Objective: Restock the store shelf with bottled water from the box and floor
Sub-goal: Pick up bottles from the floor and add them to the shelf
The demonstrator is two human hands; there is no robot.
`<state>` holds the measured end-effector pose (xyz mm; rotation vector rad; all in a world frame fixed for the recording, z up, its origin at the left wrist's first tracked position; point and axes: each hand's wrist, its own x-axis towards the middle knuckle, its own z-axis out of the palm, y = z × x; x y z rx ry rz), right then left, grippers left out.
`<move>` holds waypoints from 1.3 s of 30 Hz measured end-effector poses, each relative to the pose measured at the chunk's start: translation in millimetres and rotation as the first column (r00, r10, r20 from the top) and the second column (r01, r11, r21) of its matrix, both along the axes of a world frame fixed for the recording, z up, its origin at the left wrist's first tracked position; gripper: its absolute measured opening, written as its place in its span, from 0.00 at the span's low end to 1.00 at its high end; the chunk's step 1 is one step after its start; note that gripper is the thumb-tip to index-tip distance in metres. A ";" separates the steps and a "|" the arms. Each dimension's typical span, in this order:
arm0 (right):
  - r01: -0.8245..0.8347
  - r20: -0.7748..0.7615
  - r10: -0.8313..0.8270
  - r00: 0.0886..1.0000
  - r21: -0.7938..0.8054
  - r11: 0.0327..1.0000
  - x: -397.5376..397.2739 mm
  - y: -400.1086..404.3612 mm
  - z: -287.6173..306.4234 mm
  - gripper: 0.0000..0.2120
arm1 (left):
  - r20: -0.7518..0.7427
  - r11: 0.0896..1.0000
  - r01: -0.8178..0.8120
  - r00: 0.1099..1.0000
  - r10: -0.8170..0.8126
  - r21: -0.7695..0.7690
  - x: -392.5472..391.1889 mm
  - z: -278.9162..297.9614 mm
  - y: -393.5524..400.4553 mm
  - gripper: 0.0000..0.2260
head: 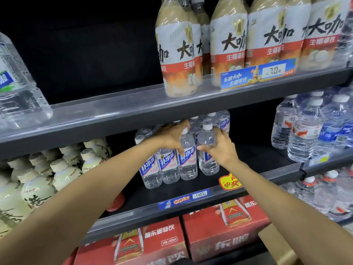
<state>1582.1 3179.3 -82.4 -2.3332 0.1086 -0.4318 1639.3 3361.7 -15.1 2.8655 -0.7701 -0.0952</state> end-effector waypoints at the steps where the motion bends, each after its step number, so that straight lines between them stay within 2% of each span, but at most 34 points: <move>1: -0.002 0.002 0.002 1.000 -0.007 1.000 -0.3 1.2 0.5 0.39 | -0.012 1.000 0.001 1.000 -0.001 0.003 0.4 0.0 1.0 0.37; 6: -0.038 0.023 0.039 0.999 -0.026 0.999 1.3 8.4 2.7 0.36 | -0.009 1.000 0.016 1.000 -0.016 0.017 -0.5 2.4 3.1 0.36; 10: -0.108 -0.034 0.108 0.994 -0.016 0.994 4.4 7.1 5.3 0.35 | -0.033 1.000 0.010 0.999 -0.010 0.004 0.7 3.5 4.6 0.36; 17: -0.227 -0.105 0.236 0.966 0.092 0.970 4.4 -5.2 11.7 0.30 | -0.025 1.000 0.020 0.999 -0.020 0.020 -2.7 4.6 4.4 0.35; 26: -0.217 -0.107 0.220 0.970 0.041 0.975 -0.1 -5.2 11.5 0.31 | -0.024 0.998 0.004 1.000 -0.003 0.064 -9.3 7.0 2.8 0.36; 29: -0.201 -0.102 0.203 0.974 0.024 0.979 -5.5 0.1 10.3 0.32 | 0.056 0.991 0.015 0.998 -0.023 0.135 -14.6 5.0 4.3 0.40; 33: -0.150 -0.163 0.136 0.977 -0.077 0.986 -21.1 10.5 7.1 0.39 | 0.194 0.982 -0.011 0.981 -0.027 0.189 -32.2 -0.5 10.6 0.46; 36: -0.109 -0.146 0.081 0.986 -0.195 0.975 -37.5 17.8 4.4 0.39 | 0.325 0.981 0.003 0.943 -0.067 0.192 -49.8 -4.1 18.7 0.44; 39: -0.057 -0.073 0.038 0.997 -0.271 0.961 -55.6 22.0 3.9 0.35 | 0.411 0.982 0.042 0.904 -0.116 0.184 -66.9 -6.0 31.5 0.40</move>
